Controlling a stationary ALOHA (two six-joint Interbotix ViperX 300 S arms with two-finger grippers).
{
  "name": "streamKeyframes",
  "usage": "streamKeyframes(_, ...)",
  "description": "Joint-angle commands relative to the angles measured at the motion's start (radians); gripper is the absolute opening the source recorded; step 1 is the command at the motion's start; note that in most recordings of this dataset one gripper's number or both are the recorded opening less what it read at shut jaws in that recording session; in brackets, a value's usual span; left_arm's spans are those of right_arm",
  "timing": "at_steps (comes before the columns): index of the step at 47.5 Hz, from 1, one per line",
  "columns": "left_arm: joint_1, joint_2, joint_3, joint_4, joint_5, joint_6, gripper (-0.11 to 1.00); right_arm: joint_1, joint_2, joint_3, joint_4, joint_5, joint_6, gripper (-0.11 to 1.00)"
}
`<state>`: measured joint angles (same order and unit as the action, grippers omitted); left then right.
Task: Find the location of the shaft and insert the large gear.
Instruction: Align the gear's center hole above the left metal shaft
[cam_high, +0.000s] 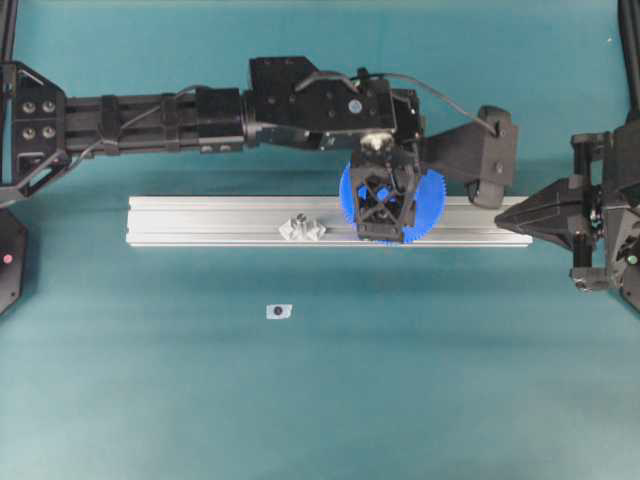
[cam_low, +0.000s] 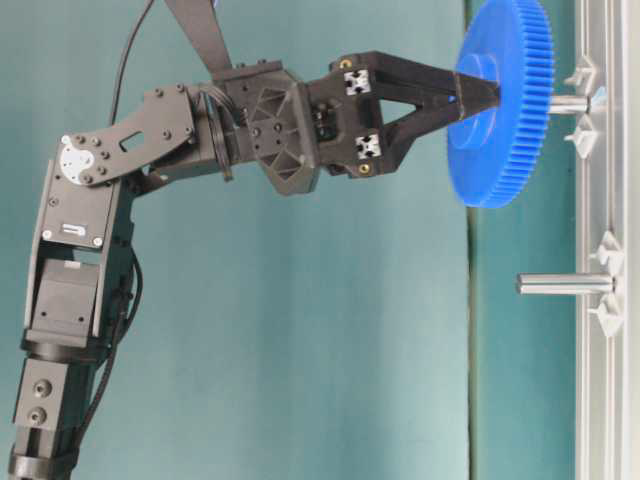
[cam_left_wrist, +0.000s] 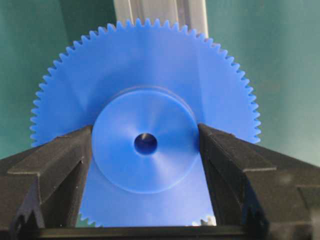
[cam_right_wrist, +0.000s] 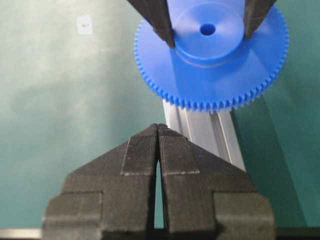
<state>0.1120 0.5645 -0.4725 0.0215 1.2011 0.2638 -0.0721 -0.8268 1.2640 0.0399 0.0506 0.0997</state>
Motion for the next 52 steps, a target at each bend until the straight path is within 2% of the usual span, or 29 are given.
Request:
streamKeyframes(1,-0.002,-0.032,-0.005,0.005,-0.002,0.002,0.70,-0.002,0.003,-0.009,0.000,-0.003,0.009,-0.01)
streamKeyframes(12,0.026,-0.043,-0.014,0.002,-0.003,0.003,0.70,-0.002,0.003,-0.009,0.000,-0.003,0.009,-0.01)
streamKeyframes(52,0.025,-0.038,-0.046,0.002,0.006,0.003,0.70,-0.002,0.000,-0.009,0.000,-0.003,0.009,-0.01)
